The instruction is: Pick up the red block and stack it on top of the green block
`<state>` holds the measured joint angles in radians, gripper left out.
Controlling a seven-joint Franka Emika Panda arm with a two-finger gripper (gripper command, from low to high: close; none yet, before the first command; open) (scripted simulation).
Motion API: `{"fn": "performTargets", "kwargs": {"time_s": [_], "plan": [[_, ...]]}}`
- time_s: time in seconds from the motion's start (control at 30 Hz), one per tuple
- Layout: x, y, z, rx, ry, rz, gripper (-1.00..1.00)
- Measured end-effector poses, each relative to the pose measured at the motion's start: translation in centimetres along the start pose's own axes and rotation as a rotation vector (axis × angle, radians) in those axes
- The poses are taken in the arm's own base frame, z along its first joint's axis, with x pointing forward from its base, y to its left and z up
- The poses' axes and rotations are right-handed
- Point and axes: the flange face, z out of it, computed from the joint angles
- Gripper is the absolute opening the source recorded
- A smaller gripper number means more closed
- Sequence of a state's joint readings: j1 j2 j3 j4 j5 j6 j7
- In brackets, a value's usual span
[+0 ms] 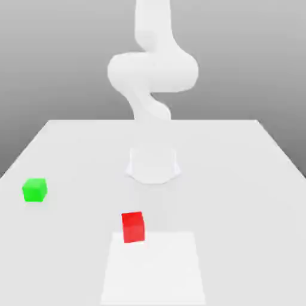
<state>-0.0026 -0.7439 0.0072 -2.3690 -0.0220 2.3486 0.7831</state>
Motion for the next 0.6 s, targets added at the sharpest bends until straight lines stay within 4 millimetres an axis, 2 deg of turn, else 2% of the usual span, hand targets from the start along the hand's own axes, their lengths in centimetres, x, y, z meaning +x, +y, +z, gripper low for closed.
{"fn": "performTargets", "kwargs": {"time_s": [0.13,0.3,0.43,0.57,0.6], "plan": [[-2.9,3.1,9.5,-0.117,-0.093,-0.061,0.00],[-7.6,9.6,19.3,-0.246,-0.231,-0.112,0.00],[-12.9,16.6,25.2,-0.337,-0.367,-0.141,0.00],[-19.8,24.8,29.5,-0.420,-0.527,-0.161,0.00],[-20.9,26.0,30.3,-0.431,-0.549,-0.164,0.00]]}}
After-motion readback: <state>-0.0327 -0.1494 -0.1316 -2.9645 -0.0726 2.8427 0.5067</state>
